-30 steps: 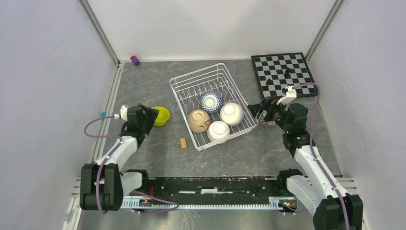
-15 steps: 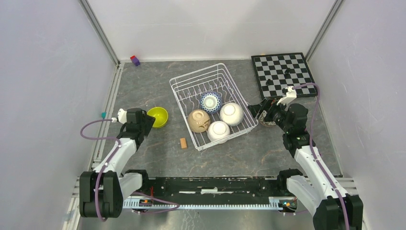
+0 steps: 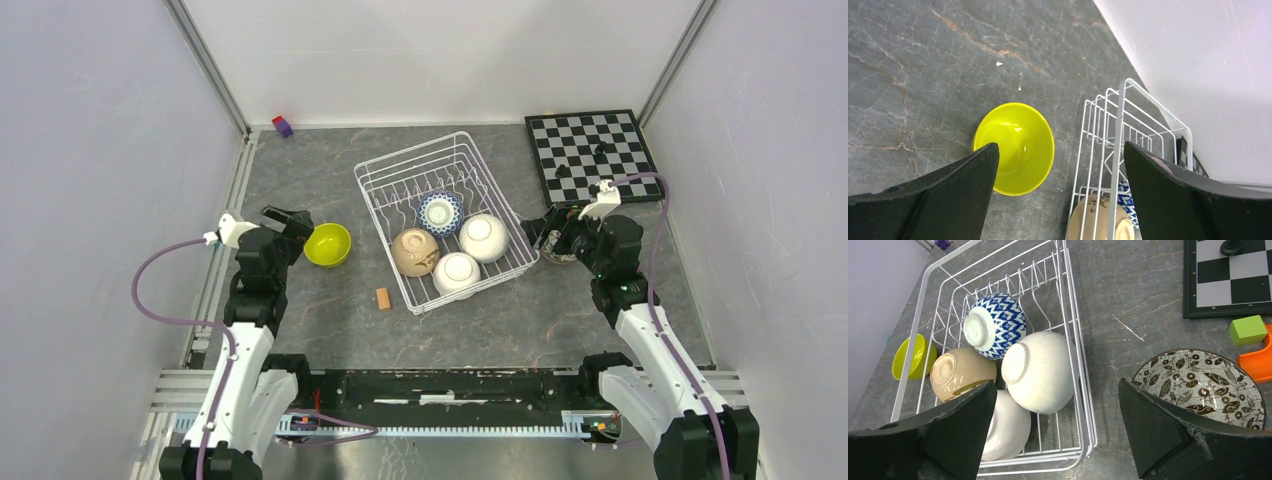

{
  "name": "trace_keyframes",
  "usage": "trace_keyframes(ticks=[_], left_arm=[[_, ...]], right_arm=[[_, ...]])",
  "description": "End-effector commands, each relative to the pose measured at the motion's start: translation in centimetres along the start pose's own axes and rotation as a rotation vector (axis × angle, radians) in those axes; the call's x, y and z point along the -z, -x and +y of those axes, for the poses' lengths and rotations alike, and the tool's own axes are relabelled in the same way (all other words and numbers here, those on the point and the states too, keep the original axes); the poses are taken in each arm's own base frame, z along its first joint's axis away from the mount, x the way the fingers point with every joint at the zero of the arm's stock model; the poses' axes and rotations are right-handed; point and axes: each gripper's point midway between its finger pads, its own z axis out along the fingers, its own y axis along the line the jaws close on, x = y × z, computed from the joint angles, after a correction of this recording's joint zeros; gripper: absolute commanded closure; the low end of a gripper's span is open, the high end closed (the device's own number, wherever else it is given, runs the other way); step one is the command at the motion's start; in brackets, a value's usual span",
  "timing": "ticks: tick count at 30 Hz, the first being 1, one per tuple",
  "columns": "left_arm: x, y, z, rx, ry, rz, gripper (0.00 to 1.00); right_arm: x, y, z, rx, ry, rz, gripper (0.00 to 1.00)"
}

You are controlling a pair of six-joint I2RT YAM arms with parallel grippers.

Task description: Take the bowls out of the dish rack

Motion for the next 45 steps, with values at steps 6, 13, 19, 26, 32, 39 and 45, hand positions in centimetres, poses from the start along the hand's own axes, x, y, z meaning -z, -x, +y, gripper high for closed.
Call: trace_keyframes(ticks=[6, 13, 19, 26, 32, 39, 45], left_arm=[[1.7, 2.3, -3.1, -0.131, -0.083, -0.005, 0.0], [2.0, -0.7, -10.2, -0.195, -0.389, 0.239, 0.0], [2.5, -4.1, -15.6, -0.264, -0.603, 0.529, 0.09], [2.2, -10.6, -21.3, -0.485, -0.646, 0.625, 0.08], [-2.2, -13.9, -23.2, -0.602, -0.635, 0.697, 0.09], [-5.3, -19.1, -22.2, -0.714, -0.664, 0.902, 0.0], [-6.4, -21.4, -21.8, -0.749, -0.714, 0.971, 0.0]], right_arm=[[0.0, 3.2, 1.0, 0.047, 0.008, -0.078, 0.02], [-1.4, 3.4, 3.6, 0.054, 0.077, -0.052, 0.02], [-2.8, 2.0, 6.7, 0.105, 0.142, -0.016, 0.04], [-5.6, 0.1, 10.6, 0.162, 0.216, 0.048, 0.08], [-7.9, -1.5, 12.8, 0.192, 0.235, 0.091, 0.15], [-7.4, -2.2, 11.7, 0.224, 0.204, 0.044, 0.16], [-5.9, -2.3, 10.7, 0.273, 0.202, -0.015, 0.13]])
